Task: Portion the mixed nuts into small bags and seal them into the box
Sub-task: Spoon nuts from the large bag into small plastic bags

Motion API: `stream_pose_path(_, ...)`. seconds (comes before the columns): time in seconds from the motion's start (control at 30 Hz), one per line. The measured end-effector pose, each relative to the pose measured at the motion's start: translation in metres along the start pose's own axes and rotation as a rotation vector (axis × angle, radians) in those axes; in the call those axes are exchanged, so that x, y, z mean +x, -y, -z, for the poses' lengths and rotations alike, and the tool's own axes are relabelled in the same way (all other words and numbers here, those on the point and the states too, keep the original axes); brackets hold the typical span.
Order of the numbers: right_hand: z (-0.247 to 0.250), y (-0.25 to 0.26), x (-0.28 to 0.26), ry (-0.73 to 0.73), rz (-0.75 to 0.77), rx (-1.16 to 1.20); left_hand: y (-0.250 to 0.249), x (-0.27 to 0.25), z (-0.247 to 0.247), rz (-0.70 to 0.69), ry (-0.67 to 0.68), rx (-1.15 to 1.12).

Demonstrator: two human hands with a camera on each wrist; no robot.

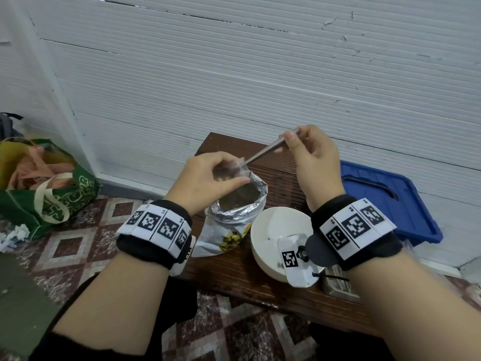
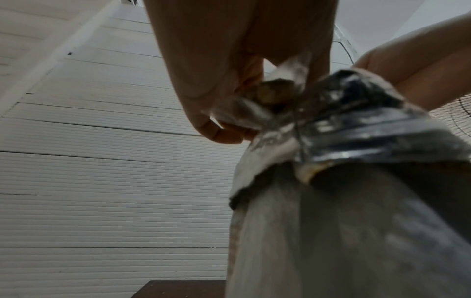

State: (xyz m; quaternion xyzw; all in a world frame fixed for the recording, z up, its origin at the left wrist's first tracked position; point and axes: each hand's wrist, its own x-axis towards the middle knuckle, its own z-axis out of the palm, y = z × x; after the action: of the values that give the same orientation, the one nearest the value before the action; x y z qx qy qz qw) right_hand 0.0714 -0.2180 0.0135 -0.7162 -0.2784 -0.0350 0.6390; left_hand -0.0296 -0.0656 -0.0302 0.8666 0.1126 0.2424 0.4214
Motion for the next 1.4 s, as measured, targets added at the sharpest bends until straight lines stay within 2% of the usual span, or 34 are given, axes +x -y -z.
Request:
stream_pose_path(0.1, 0.007, 0.007, 0.002, -0.063, 0.122, 0.031, 0.002, -0.001, 0.008, 0.011, -0.044, 0.005)
stream_pose_path(0.23, 0.018, 0.011, 0.006, -0.204, 0.211, 0.071, 0.003, -0.003, 0.012, 0.059, -0.1, -0.034)
stream_pose_path(0.37, 0.029, 0.005, 0.01, -0.348, 0.157, 0.049, 0.002, -0.003, 0.021, 0.076, -0.117, -0.095)
stream_pose_path(0.43, 0.028, -0.001, 0.007, -0.341, 0.116, -0.036, 0.005, -0.003, 0.027, 0.081, -0.116, -0.094)
stream_pose_path(0.57, 0.014, -0.018, -0.005, -0.085, 0.11, -0.314, 0.012, -0.004, 0.028, 0.08, -0.02, -0.043)
stream_pose_path(0.7, -0.002, -0.034, -0.019, 0.211, 0.262, -0.618, 0.014, -0.004, 0.022, 0.108, 0.064, 0.01)
stream_pose_path(0.8, -0.011, -0.039, -0.03, 0.381, 0.303, -0.842, 0.014, -0.004, 0.019, 0.096, 0.088, 0.03)
stream_pose_path(0.9, -0.018, -0.041, -0.035, 0.443, 0.237, -0.807, 0.015, -0.004, 0.017, 0.073, 0.106, 0.069)
stream_pose_path(1.07, -0.025, -0.046, -0.032, 0.415, -0.018, -0.516, 0.015, -0.005, 0.016, 0.057, 0.109, 0.092)
stream_pose_path(1.4, -0.014, -0.038, -0.024, 0.037, -0.263, -0.272, 0.014, -0.006, 0.018, 0.074, 0.125, 0.073)
